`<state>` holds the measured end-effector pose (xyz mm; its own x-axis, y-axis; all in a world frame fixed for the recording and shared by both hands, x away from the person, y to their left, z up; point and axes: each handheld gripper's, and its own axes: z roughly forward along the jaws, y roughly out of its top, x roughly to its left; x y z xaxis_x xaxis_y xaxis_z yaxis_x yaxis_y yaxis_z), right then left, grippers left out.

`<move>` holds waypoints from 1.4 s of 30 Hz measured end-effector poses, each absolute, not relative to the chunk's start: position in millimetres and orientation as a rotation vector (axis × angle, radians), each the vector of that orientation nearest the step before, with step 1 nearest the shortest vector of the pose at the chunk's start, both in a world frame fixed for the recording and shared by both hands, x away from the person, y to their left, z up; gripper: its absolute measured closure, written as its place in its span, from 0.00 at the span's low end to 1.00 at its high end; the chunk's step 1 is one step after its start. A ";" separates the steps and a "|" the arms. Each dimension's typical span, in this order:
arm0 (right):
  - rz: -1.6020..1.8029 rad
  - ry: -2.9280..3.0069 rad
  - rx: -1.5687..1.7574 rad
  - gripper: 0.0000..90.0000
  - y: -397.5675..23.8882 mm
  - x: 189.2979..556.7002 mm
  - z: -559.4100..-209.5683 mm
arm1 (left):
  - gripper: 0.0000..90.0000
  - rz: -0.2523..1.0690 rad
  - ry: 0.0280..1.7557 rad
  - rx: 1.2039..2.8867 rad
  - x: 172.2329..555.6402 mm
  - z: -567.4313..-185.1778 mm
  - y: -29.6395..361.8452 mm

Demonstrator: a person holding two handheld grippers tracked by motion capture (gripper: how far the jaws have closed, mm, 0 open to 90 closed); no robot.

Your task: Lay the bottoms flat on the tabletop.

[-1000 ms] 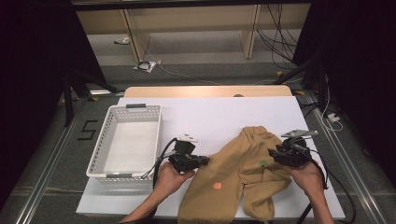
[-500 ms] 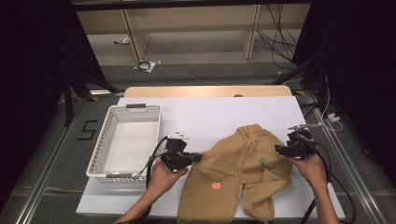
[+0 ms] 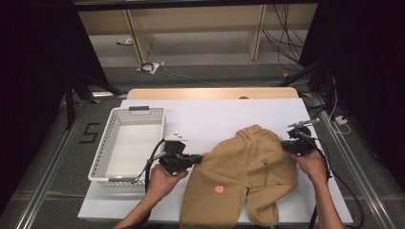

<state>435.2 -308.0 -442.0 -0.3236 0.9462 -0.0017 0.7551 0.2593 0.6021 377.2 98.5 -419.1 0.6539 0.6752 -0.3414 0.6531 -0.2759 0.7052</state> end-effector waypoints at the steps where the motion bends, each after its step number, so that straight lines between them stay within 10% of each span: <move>1: 0.747 2.150 1.542 0.98 -308.7 435.2 -439.0 | 0.97 0.032 1.034 1.990 376.5 -419.6 98.1; 25: 0.498 2.201 1.527 0.95 -317.2 419.4 -454.6 | 0.96 -0.137 0.992 2.196 359.9 -474.3 62.2; 37: 0.785 2.138 1.458 0.61 -301.7 400.6 -419.4 | 0.95 -0.155 0.979 2.214 355.5 -477.6 57.3; 42: 0.846 2.190 1.391 0.56 -281.2 394.7 -409.6 | 0.73 -0.153 0.995 2.167 361.7 -466.7 65.5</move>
